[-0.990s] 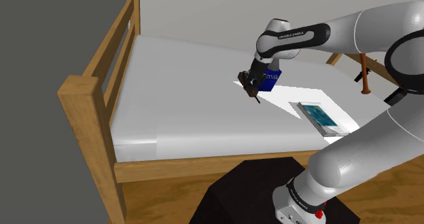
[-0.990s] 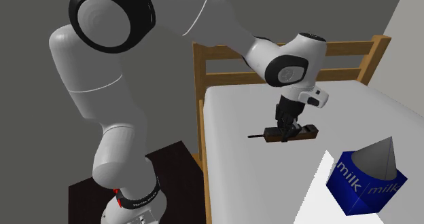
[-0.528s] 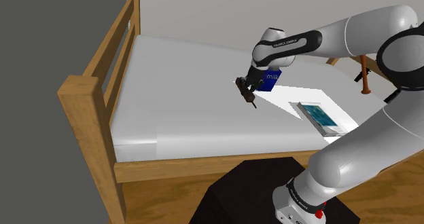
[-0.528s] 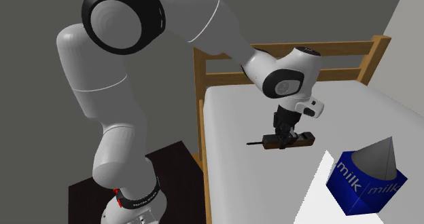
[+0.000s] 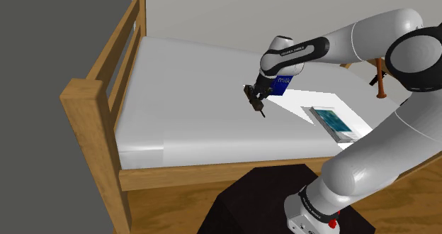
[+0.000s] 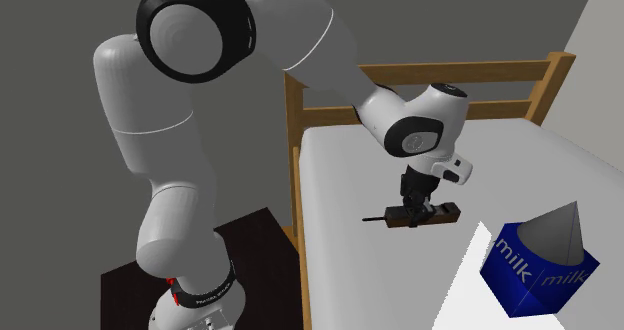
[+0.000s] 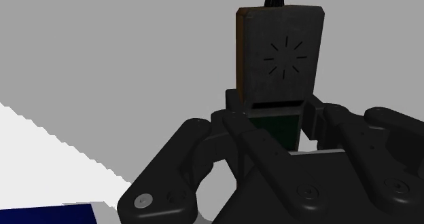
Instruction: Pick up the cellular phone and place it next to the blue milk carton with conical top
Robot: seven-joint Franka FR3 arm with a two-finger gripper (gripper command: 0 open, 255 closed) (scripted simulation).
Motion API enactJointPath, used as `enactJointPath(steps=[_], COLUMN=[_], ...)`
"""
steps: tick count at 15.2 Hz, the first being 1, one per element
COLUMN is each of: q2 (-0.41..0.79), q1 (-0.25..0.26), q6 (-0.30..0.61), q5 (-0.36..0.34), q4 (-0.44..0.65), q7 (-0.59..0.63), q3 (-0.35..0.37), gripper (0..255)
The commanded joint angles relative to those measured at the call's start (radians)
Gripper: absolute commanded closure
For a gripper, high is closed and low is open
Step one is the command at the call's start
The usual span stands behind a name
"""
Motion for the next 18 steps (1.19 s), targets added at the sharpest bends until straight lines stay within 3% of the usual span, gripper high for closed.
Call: enactJointPath(steps=[1,4,5,10,14,18], q2=[0.000,0.000,0.000,0.000,-0.070,-0.070], q1=[0.000,0.000,0.000,0.000,-0.001,-0.001], q6=[0.001,0.001,0.001,0.001,-0.127,-0.127], q5=[0.000,0.000,0.000,0.000,0.006,0.006], q4=[-0.001,-0.001,-0.001,-0.001,0.057,0.057], q7=[0.000,0.000,0.000,0.000,-0.004,-0.004], q3=[0.000,0.000,0.000,0.000,-0.001,-0.001], gripper=[255,255,0,0,0,0])
